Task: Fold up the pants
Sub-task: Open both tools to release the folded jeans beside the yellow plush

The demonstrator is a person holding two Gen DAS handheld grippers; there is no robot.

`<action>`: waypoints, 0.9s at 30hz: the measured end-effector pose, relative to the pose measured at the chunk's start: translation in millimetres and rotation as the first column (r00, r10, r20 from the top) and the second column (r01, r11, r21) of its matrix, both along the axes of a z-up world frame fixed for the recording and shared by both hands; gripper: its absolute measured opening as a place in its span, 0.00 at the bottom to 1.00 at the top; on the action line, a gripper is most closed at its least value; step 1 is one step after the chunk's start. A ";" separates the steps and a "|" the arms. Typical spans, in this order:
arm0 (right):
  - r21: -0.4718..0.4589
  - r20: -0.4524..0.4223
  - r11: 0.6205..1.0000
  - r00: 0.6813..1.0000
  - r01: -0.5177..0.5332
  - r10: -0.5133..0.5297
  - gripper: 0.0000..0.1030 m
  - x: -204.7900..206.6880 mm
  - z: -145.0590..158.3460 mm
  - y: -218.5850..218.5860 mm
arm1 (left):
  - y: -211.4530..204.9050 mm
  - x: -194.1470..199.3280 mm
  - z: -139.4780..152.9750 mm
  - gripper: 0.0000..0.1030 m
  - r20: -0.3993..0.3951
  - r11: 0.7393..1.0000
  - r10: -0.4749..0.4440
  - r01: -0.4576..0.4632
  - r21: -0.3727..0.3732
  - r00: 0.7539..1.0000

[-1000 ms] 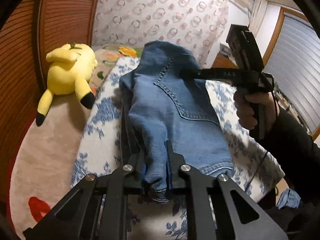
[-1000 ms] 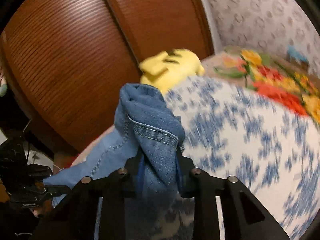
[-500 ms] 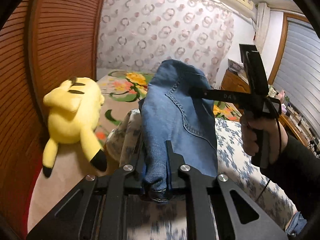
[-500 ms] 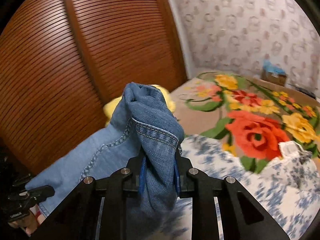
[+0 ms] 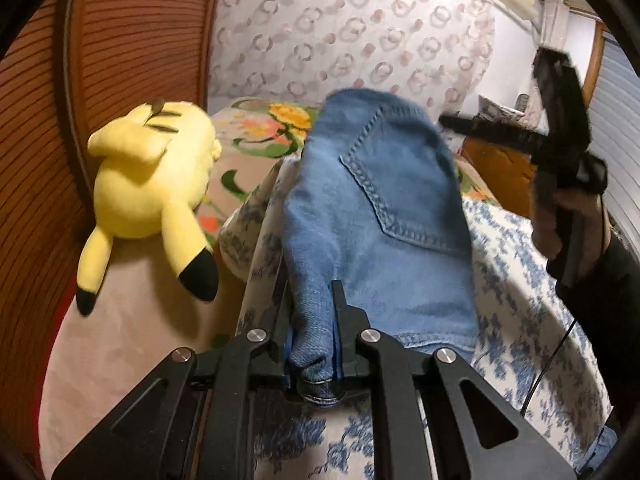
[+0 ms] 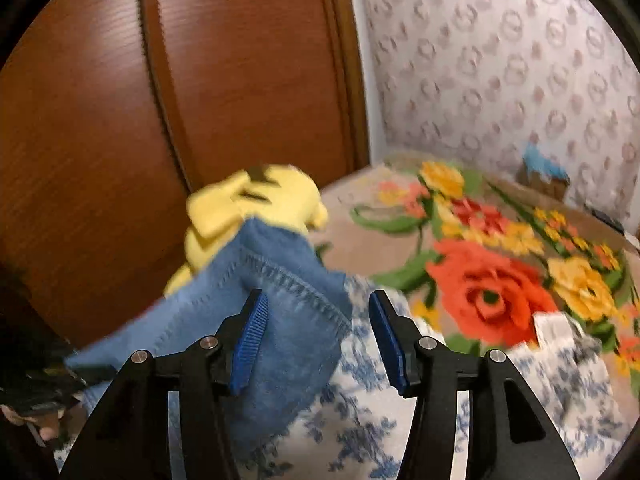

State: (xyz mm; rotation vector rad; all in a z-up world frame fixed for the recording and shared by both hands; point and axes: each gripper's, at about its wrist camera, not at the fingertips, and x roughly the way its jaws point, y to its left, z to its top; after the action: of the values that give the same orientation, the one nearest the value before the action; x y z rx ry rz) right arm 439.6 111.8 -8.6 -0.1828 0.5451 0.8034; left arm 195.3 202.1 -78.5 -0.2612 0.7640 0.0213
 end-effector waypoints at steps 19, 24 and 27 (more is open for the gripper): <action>-0.101 -0.073 0.989 0.990 0.110 -0.117 0.46 5.5 -11.4 22.0 | -3.9 -4.9 14.9 0.25 -0.011 0.998 0.041 -0.040 0.055 0.999; -0.069 -0.058 0.992 0.992 0.106 -0.110 0.46 -52.8 9.4 -9.8 | -16.1 -17.6 39.5 0.50 0.043 0.994 0.027 -0.032 0.101 0.999; -0.046 -0.048 0.993 0.992 0.111 -0.113 0.46 -86.6 17.3 -34.4 | -30.4 -24.5 52.4 0.51 0.071 0.993 -0.008 -0.001 0.119 0.997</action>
State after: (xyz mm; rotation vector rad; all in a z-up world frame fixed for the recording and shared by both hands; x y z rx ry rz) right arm 353.0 77.4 8.6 -0.1703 0.6159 0.6890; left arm 170.8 171.6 -26.1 -0.1470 0.6896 0.0538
